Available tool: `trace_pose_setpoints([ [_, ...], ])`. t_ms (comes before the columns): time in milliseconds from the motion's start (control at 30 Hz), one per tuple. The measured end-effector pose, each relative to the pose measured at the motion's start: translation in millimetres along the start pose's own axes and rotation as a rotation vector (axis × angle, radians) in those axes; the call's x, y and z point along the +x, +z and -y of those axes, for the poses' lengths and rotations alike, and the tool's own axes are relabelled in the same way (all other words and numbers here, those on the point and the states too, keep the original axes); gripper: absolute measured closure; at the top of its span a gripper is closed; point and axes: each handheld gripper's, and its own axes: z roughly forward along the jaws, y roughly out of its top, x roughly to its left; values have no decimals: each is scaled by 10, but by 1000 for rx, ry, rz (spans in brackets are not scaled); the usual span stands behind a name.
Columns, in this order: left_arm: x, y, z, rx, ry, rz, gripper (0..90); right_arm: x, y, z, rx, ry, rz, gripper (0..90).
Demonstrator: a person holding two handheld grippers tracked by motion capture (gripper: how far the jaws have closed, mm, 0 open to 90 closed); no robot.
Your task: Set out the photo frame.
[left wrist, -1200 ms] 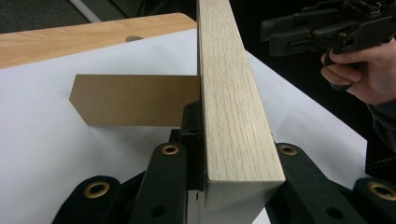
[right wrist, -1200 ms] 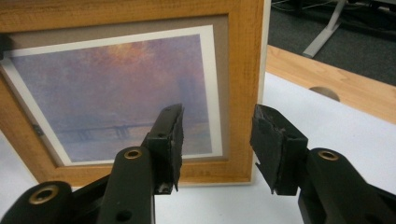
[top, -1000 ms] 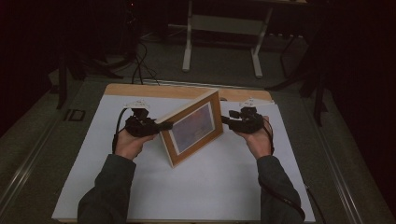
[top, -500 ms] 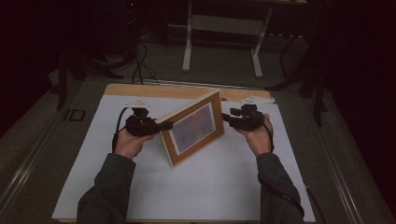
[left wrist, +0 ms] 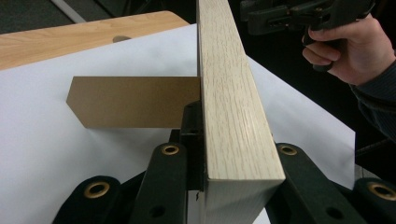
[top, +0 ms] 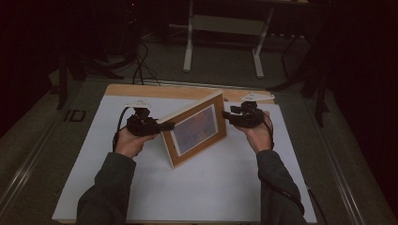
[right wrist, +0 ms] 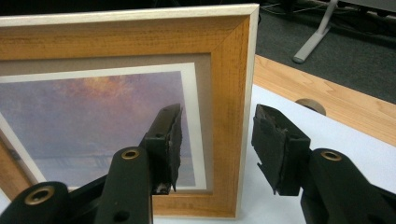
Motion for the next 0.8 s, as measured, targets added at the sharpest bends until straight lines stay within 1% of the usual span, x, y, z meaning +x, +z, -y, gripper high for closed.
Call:
trace_pose_setpoints([
  [100,7,1,-1,1,1,5,767,-1,11,-18,-3,-4,-6,514],
  [167,22,4,-5,3,3,16,767,2,18,-25,-2,-4,-13,510],
  [300,36,6,-17,14,7,26,767,8,69,-51,-6,-6,-22,501],
  [500,52,10,-37,30,15,42,767,1,120,-80,0,-11,-12,487],
  [533,68,10,-45,38,19,54,767,-5,131,-83,2,-10,-5,482],
  [567,68,10,-45,38,19,54,767,-5,131,-83,2,-10,-5,482],
  [600,89,13,-47,39,18,64,767,-15,142,-86,1,-5,-2,478],
  [667,101,18,-51,40,15,72,767,-22,148,-91,-2,-2,5,473],
  [800,110,18,-55,45,21,77,766,-30,157,-103,-1,-2,17,474],
])
